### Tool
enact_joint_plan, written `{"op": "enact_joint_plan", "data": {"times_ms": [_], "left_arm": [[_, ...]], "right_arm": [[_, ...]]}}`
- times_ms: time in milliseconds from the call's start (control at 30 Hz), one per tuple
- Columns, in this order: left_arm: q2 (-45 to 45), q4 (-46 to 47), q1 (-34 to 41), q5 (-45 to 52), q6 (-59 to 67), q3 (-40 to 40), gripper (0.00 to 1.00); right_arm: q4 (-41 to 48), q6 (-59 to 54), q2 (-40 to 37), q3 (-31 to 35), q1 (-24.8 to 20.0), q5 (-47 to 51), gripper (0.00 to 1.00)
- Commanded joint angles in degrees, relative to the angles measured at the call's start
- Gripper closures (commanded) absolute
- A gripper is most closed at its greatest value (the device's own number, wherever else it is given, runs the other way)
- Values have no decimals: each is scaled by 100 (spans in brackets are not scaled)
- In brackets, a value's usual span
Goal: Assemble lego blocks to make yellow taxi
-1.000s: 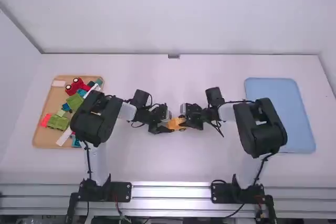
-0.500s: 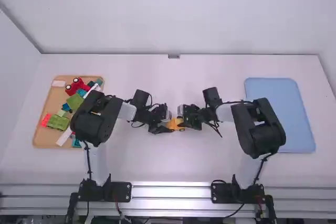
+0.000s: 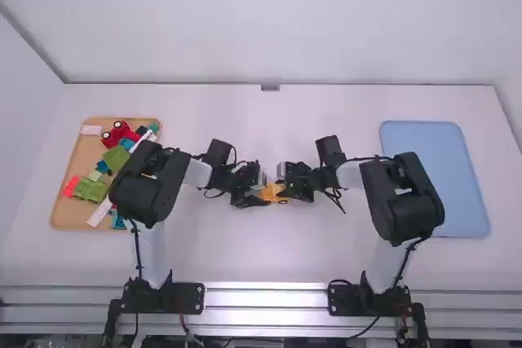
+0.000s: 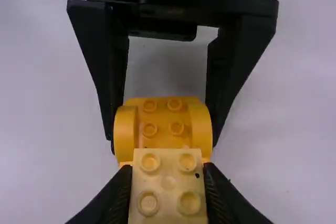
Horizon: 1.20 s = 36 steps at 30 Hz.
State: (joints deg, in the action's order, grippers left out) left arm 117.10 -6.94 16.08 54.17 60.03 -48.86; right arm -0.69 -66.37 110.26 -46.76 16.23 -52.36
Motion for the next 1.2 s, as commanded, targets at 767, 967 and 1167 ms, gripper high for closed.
{"op": "enact_joint_plan", "data": {"times_ms": [767,967,1167], "left_arm": [[280,201,7,-881,-210,236,50],[280,221,4,-883,-210,236,51],[280,197,4,-883,-210,236,51]], "right_arm": [[264,822,-306,-273,348,960,100],[625,643,-278,-271,295,1086,100],[452,605,-278,-280,114,640,100]]}}
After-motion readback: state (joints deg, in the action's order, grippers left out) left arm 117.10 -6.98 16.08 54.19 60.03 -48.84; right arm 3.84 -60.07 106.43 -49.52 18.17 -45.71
